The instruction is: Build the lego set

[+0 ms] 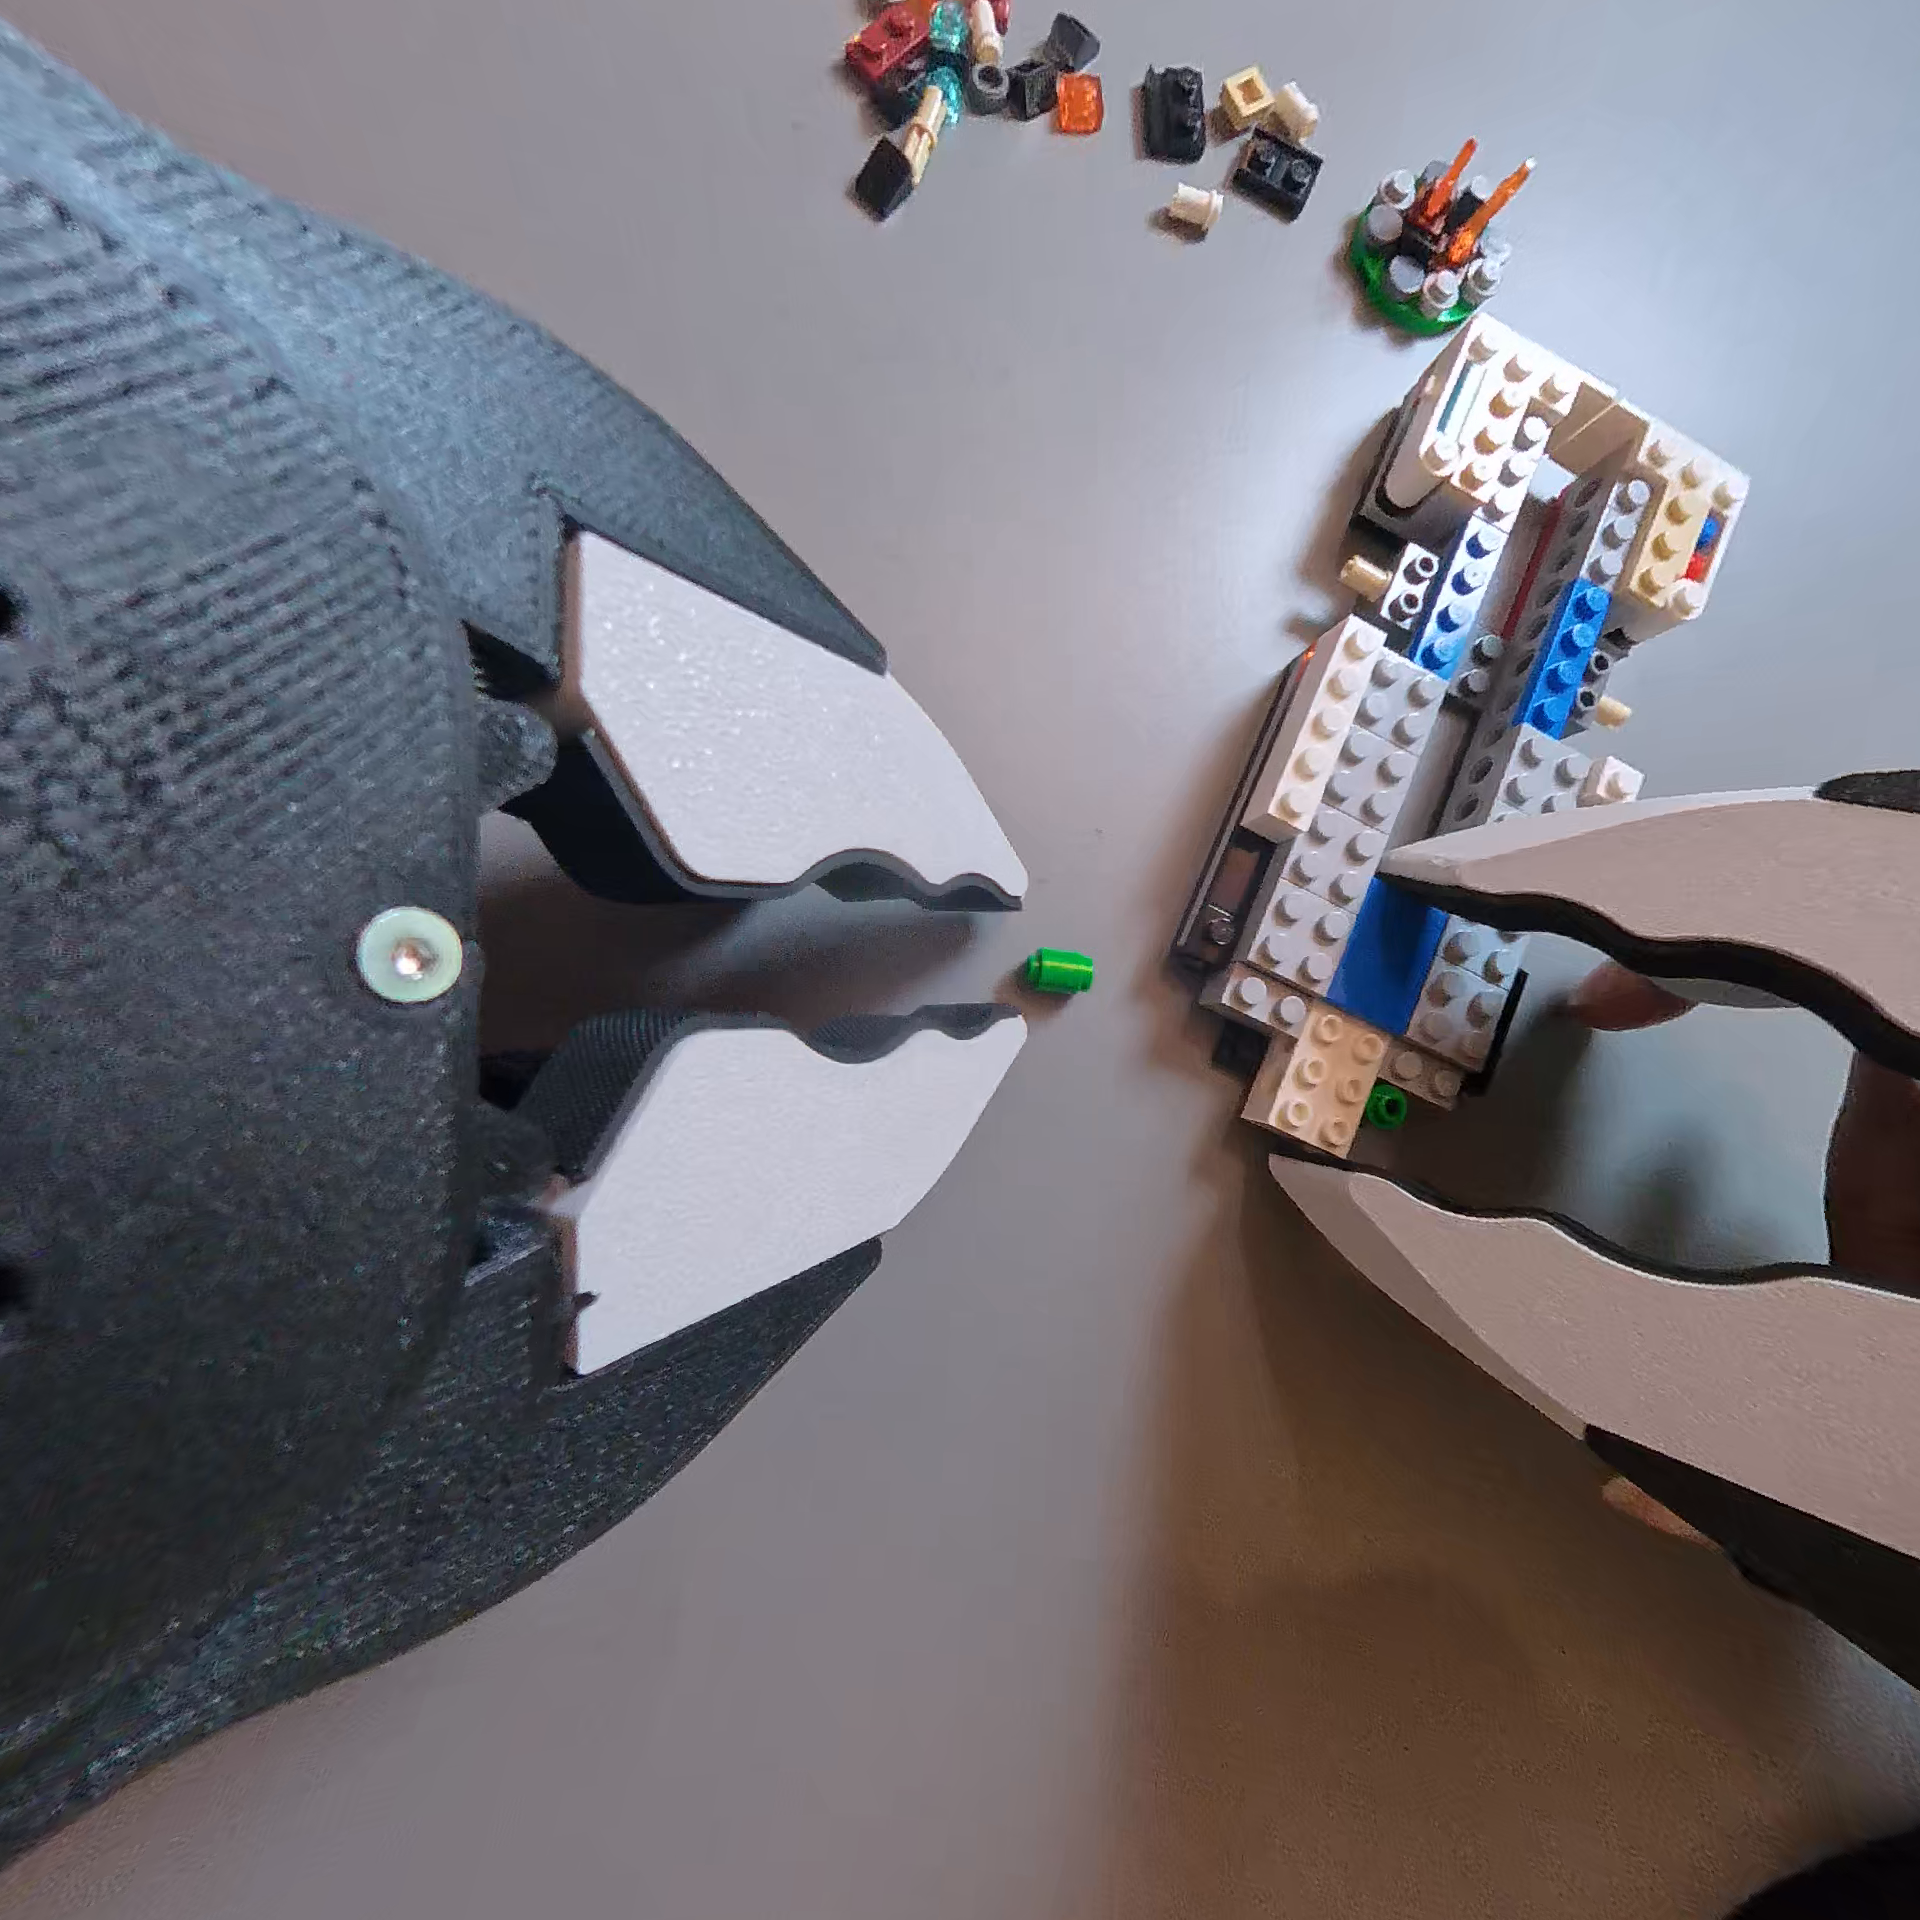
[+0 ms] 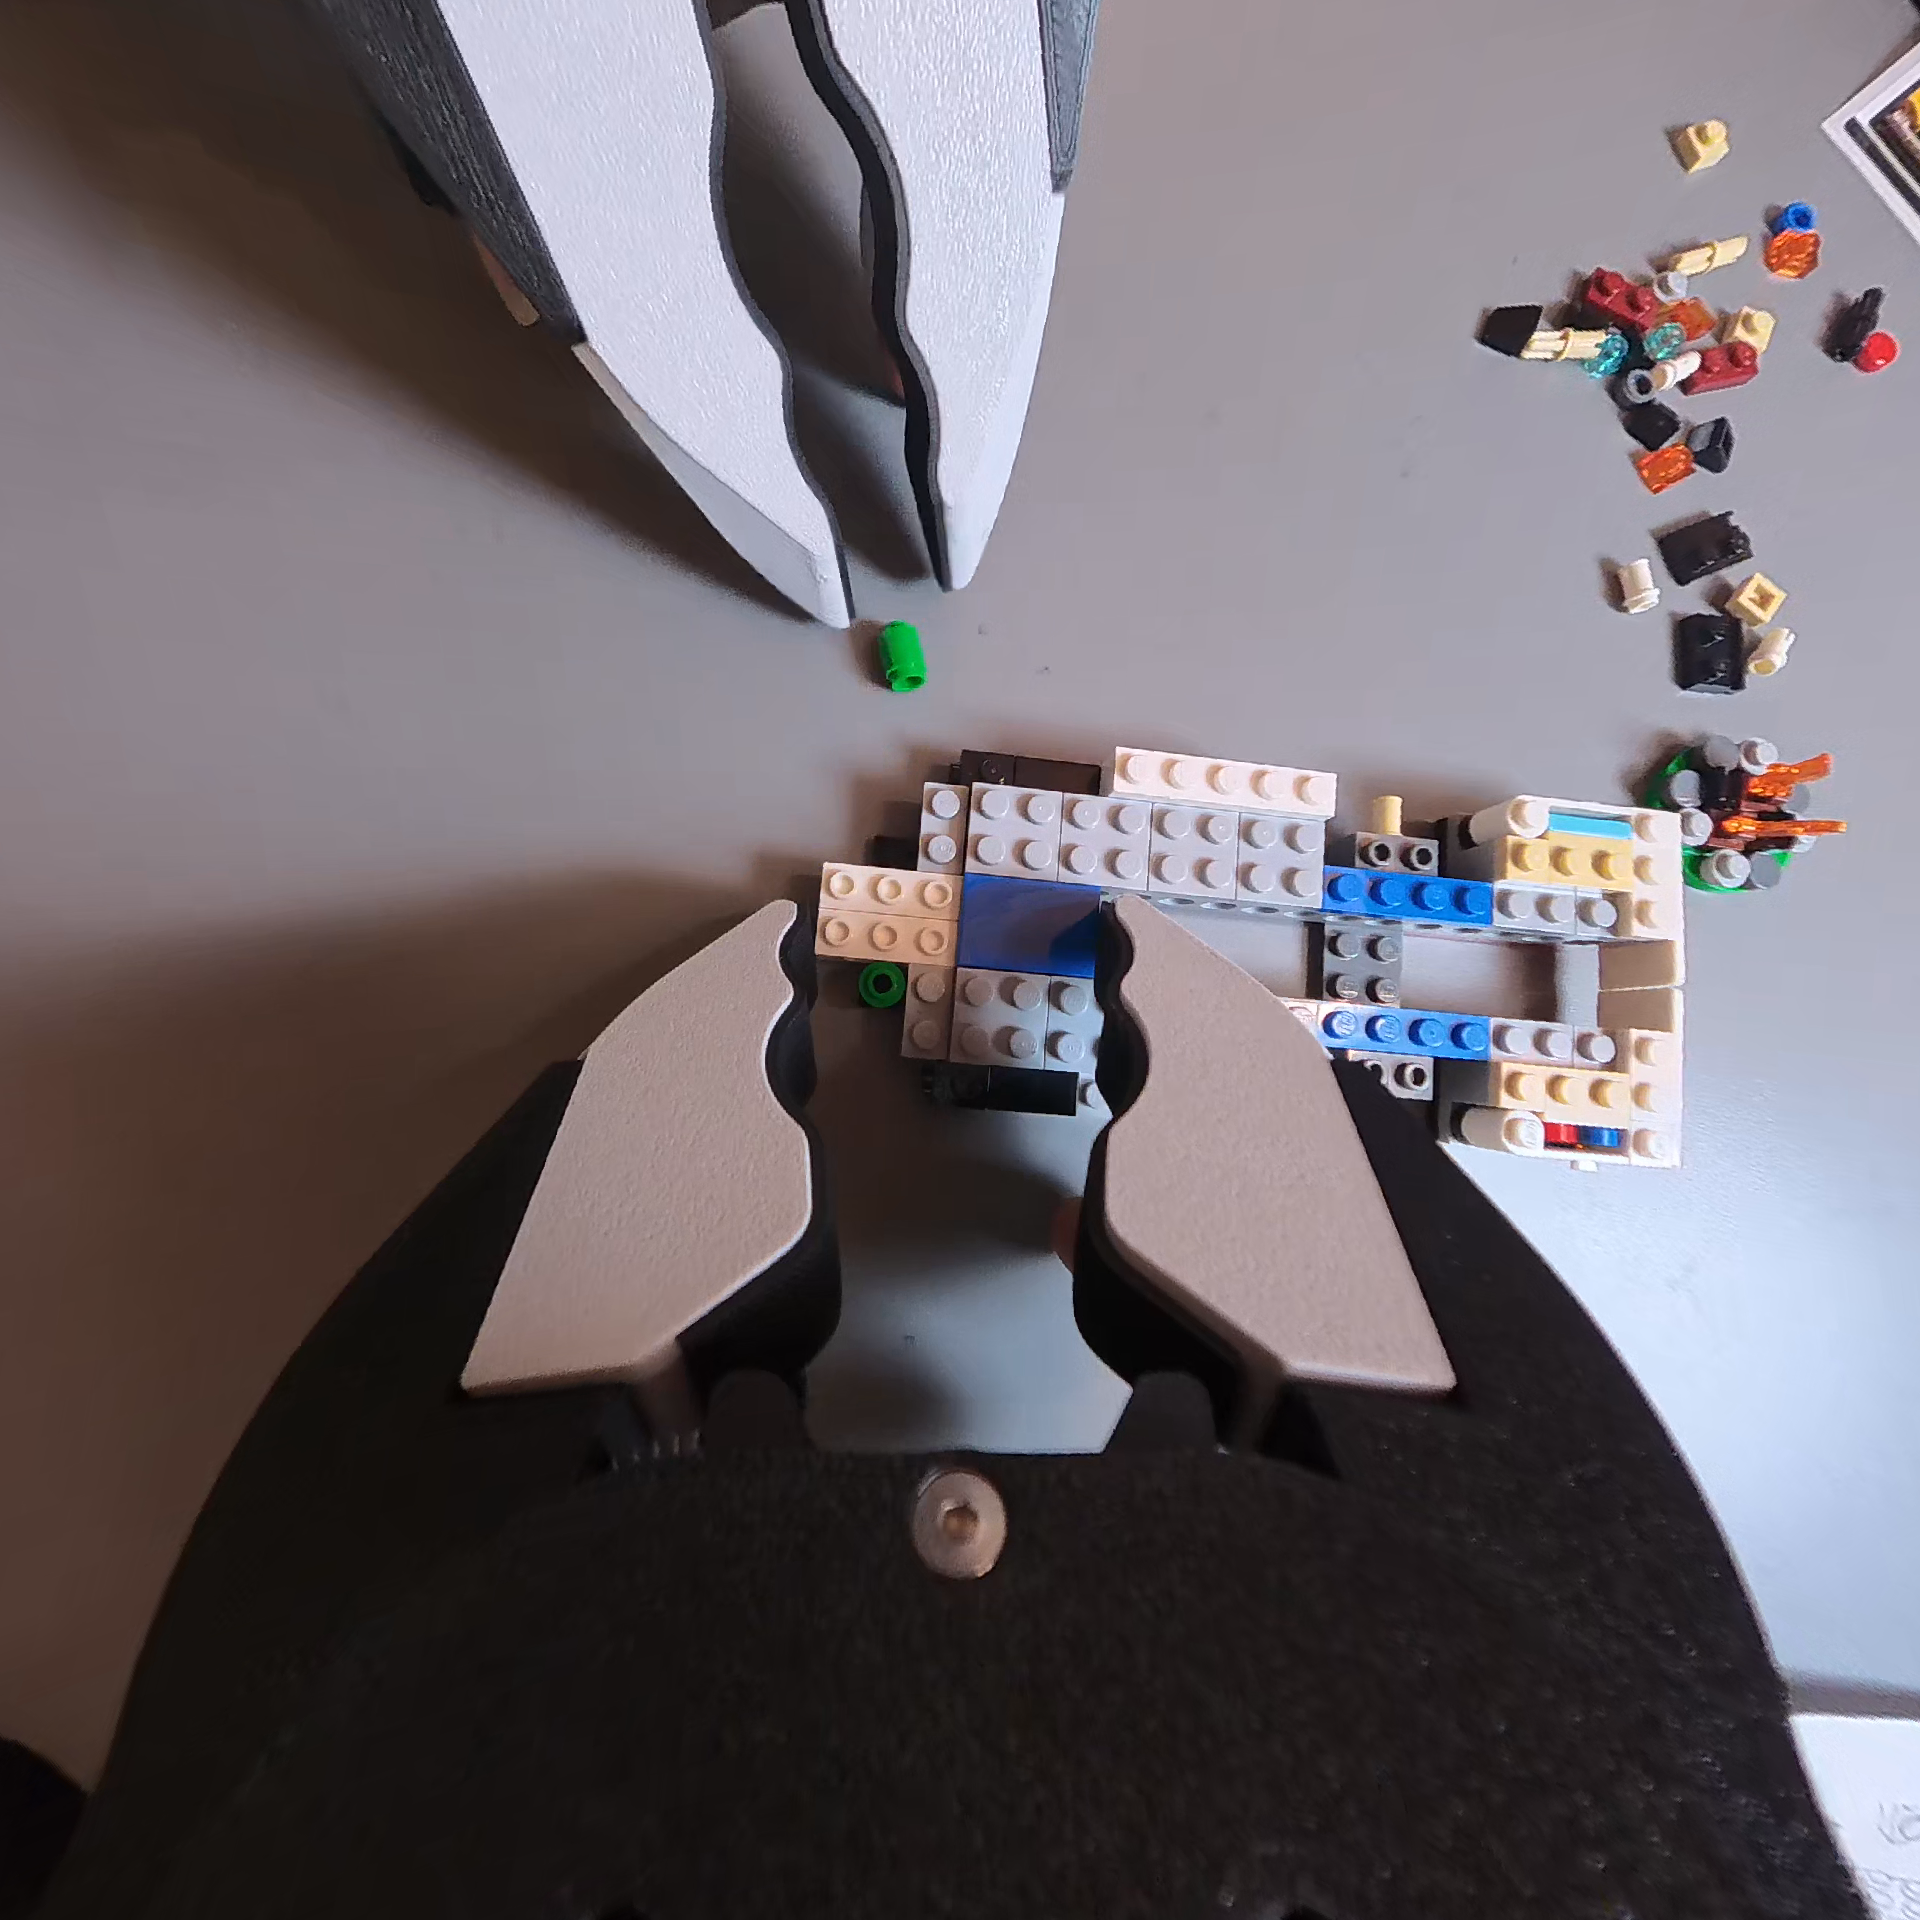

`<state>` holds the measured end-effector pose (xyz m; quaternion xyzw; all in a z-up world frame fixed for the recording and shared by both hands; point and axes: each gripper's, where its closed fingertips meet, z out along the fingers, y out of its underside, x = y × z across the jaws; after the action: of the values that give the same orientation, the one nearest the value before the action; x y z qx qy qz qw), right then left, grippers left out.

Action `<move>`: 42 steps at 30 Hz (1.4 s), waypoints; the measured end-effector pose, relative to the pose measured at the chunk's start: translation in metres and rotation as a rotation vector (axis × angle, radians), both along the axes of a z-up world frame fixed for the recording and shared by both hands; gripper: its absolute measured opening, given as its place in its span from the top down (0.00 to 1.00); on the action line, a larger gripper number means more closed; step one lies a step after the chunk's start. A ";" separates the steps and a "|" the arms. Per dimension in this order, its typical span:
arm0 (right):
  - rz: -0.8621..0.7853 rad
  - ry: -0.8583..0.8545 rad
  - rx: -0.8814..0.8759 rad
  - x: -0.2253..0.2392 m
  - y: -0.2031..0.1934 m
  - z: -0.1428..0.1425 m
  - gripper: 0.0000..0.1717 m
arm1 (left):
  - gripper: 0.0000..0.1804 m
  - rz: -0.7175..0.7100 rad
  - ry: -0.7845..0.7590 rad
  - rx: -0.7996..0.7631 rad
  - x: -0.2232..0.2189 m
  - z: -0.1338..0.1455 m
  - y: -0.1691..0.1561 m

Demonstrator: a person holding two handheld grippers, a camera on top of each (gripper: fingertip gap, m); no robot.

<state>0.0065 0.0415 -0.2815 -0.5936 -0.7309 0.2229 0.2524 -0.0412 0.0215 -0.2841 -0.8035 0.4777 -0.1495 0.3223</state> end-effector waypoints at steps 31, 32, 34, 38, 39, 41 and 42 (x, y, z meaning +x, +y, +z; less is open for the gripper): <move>-0.119 -0.095 -0.020 0.058 0.028 -0.003 0.64 | 0.96 -0.094 -0.044 0.073 0.031 0.023 -0.018; -0.080 -0.100 -0.008 0.053 0.024 -0.003 0.64 | 0.96 -0.095 -0.042 0.081 0.031 0.025 -0.019; 0.010 -0.099 0.007 0.041 0.015 -0.002 0.65 | 0.96 -0.103 -0.037 0.091 0.031 0.029 -0.022; 0.189 -0.054 0.029 0.016 -0.006 -0.001 0.66 | 0.96 -0.098 -0.052 0.106 0.031 0.036 -0.024; 0.205 -0.035 0.043 0.010 -0.008 0.001 0.68 | 0.96 -0.096 -0.065 0.104 0.032 0.038 -0.024; 0.181 0.009 0.082 0.003 -0.003 0.010 0.64 | 0.96 -0.075 -0.110 0.094 0.032 0.041 -0.022; 0.152 0.061 0.088 0.001 -0.001 0.020 0.64 | 0.96 -0.062 -0.151 0.083 0.033 0.044 -0.022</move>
<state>0.0076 0.0409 -0.2615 -0.5175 -0.7750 0.2270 0.2829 -0.0082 -0.0001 -0.2400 -0.7608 0.4824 -0.1996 0.3856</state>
